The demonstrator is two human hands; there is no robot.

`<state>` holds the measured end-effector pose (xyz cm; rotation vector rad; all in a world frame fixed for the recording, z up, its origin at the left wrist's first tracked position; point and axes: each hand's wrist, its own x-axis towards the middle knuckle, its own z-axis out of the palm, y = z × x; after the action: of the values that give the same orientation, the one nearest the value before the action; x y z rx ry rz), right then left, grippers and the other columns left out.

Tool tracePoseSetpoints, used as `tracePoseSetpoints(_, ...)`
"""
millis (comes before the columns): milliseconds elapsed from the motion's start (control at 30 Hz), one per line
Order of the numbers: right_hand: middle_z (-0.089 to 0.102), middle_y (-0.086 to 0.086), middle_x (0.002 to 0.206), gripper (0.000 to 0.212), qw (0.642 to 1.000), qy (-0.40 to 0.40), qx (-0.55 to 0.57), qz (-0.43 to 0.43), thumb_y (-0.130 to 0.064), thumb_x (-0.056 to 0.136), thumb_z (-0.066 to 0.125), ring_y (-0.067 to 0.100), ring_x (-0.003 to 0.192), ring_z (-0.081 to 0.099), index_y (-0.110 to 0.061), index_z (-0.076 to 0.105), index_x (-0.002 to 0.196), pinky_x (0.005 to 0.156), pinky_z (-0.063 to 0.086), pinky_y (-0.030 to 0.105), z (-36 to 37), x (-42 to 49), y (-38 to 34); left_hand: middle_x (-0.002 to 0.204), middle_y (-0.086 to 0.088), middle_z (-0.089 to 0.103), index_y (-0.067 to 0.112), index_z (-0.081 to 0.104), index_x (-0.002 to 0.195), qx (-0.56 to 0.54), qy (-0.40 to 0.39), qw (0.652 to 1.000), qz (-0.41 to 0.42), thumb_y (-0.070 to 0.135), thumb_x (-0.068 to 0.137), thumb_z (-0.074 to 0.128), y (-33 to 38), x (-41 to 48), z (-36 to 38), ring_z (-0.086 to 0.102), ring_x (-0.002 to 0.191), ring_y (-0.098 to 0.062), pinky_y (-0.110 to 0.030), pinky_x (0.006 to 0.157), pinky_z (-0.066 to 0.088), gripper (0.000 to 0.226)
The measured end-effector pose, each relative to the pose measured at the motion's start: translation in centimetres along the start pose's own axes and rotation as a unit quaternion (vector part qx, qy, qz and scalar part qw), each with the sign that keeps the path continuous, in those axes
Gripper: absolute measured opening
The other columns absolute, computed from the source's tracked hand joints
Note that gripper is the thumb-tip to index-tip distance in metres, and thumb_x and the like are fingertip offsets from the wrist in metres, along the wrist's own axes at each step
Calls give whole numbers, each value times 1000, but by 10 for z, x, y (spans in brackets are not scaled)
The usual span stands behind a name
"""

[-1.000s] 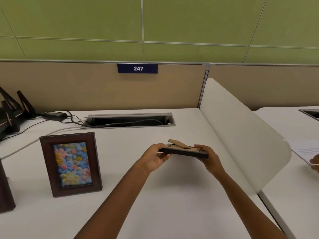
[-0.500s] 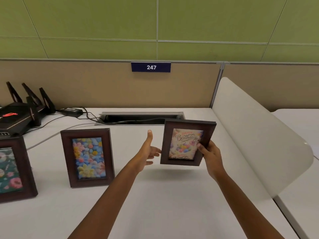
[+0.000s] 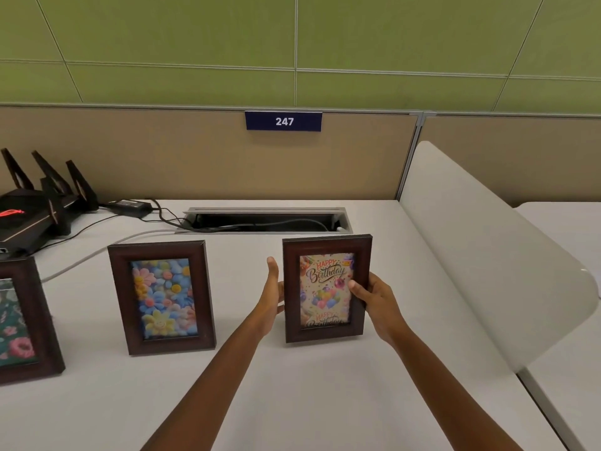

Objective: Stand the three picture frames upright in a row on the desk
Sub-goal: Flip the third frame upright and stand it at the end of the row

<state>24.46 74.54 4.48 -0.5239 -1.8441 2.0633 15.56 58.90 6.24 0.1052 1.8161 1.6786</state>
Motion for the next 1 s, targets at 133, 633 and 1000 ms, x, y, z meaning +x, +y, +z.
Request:
tracePoseSetpoints(133,59,6,114,22,1000,9,-9,9,-11,90,48,24,103,59,-15,51,111,75,56,22,3,4,2,145,-13,42,16,39,138,-33,11,999,11,50,94,0,3,-1,8,39,134,-33,-47,114,24,68)
tracePoseSetpoints(633,56,17,129,39,995,7,-95,42,-17,88,52,26,106,57,-8,45,125,93,48,42,2,9,-3,145,-13,42,11,39,138,-1,61,997,47,43,97,2,2,-2,8,38,135,-31,-43,113,26,64)
tracePoseSetpoints(1000,49,17,132,36,914,231,-266,-203,-21,92,46,27,123,45,-7,45,125,95,33,25,11,-6,-40,155,-5,25,15,25,145,265,236,869,346,59,89,15,10,-26,-12,21,144,-19,-33,117,21,71)
